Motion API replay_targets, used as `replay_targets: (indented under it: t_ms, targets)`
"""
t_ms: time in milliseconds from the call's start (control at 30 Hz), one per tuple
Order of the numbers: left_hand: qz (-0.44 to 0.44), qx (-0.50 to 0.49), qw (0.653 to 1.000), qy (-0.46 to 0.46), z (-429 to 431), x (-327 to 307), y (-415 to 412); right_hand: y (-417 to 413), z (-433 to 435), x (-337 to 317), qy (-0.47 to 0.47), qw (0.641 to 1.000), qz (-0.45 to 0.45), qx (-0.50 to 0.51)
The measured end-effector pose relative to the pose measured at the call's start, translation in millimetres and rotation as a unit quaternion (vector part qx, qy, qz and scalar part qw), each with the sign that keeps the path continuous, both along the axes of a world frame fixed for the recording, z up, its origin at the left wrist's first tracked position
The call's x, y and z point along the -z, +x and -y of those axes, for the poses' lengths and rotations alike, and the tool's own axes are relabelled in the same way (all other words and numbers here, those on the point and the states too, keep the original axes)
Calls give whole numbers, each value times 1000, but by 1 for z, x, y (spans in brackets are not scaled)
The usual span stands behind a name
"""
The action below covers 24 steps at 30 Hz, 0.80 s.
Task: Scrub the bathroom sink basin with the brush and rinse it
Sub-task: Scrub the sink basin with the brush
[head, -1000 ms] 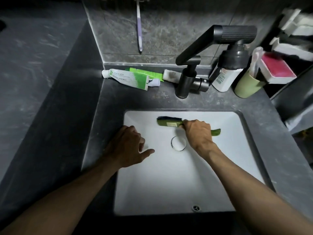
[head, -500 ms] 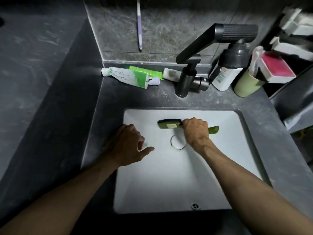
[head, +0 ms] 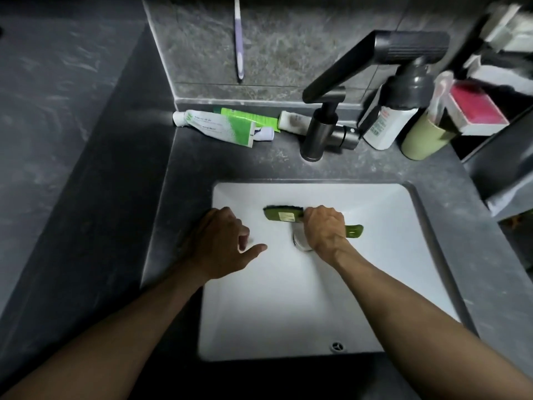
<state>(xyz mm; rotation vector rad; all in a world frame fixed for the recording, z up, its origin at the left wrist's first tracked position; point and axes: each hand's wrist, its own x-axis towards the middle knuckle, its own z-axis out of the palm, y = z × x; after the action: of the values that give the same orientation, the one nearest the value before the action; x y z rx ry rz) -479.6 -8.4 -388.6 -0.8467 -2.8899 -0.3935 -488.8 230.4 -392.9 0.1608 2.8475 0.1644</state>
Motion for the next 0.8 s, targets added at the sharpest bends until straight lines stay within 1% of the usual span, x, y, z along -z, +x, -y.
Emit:
replay_targets:
  t_ms: [67, 167, 233, 300, 367, 467, 533, 633, 700, 800]
  targets:
    - [0, 0, 1000, 3, 1, 0, 0, 11, -35, -6, 53, 998, 5, 23]
    - [0, -1, 1000, -2, 1, 0, 0, 23, -96, -26, 162, 984, -7, 75]
    - [3, -4, 1000, -7, 0, 0, 0, 19, -104, -28, 176, 981, -16, 82]
    - [7, -3, 1000, -6, -1, 2, 0, 13, -78, -19, 133, 989, -11, 57]
    - [7, -3, 1000, 3, 0, 2, 0, 9, -34, -6, 62, 998, -2, 29]
    - [-1, 0, 1000, -2, 1, 3, -1, 5, 2, -2, -27, 999, 7, 29]
    - [-4, 0, 1000, -10, 1, 4, 0, 10, -13, -5, -50, 995, 29, 76]
    - [-6, 0, 1000, -13, 2, 4, 1, 27, -65, -15, -53, 982, 45, 174]
    - [-7, 4, 1000, -10, 1, 2, -1, 35, -94, -24, -93, 964, 71, 238]
    - [-6, 4, 1000, 0, 2, 2, -2, 33, -109, -27, -175, 938, 103, 281]
